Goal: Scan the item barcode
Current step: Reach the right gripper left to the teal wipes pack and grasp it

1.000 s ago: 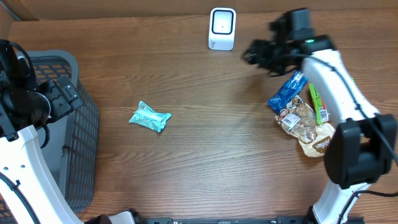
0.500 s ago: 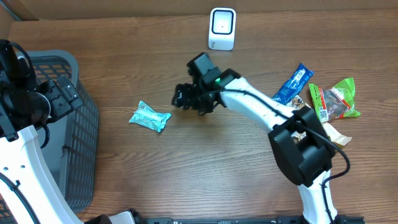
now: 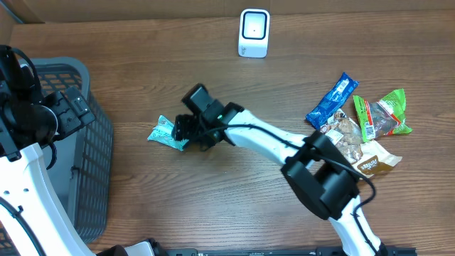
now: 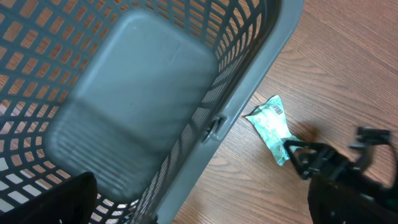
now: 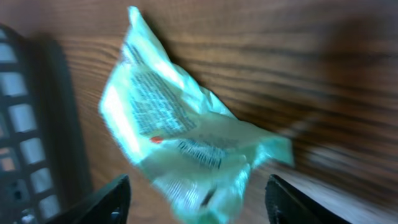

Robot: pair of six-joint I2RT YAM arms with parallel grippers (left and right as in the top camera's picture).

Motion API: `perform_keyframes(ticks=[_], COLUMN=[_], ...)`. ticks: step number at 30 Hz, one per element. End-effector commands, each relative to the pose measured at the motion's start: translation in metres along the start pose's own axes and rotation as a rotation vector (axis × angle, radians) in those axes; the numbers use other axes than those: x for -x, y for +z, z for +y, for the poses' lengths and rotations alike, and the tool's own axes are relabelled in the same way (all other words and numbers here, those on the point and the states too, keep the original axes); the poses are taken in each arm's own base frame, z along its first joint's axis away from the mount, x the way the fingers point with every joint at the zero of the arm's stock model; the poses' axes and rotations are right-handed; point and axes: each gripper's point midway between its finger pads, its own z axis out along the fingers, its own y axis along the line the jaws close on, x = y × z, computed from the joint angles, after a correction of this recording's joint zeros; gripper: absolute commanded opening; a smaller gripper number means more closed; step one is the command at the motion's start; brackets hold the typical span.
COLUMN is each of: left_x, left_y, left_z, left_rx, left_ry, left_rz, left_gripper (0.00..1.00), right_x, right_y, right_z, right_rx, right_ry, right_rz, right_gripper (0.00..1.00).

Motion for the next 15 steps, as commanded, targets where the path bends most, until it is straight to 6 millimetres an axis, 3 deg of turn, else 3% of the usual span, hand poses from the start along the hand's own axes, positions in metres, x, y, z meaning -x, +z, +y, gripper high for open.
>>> perform_keyframes(ticks=[1, 6, 11, 12, 15], left_x=[0.001, 0.001, 0.001, 0.001, 0.001], left_y=[-0.003, -0.003, -0.003, -0.003, -0.003], left_z=[0.000, 0.000, 0.000, 0.000, 0.000], left_rx=[-0.005, -0.005, -0.005, -0.005, -0.005], left_ry=[0.004, 0.004, 0.004, 0.004, 0.004], left_rz=[-0.011, -0.011, -0.011, -0.011, -0.012], left_gripper=[1.00, 1.00, 0.99, 0.99, 1.00], right_x=[-0.005, -0.007, -0.003, 0.002, 0.021], right_y=[0.015, 0.015, 0.007, 0.002, -0.024], right_z=[-0.010, -0.015, -0.039, -0.043, -0.067], right_rx=[-0.021, -0.042, -0.096, -0.095, -0.118], right_ry=[0.004, -0.068, -0.060, -0.065, -0.036], right_rz=[0.013, 0.024, 0.058, 0.068, 0.083], right_gripper=[0.63, 0.38, 0.21, 0.10, 0.04])
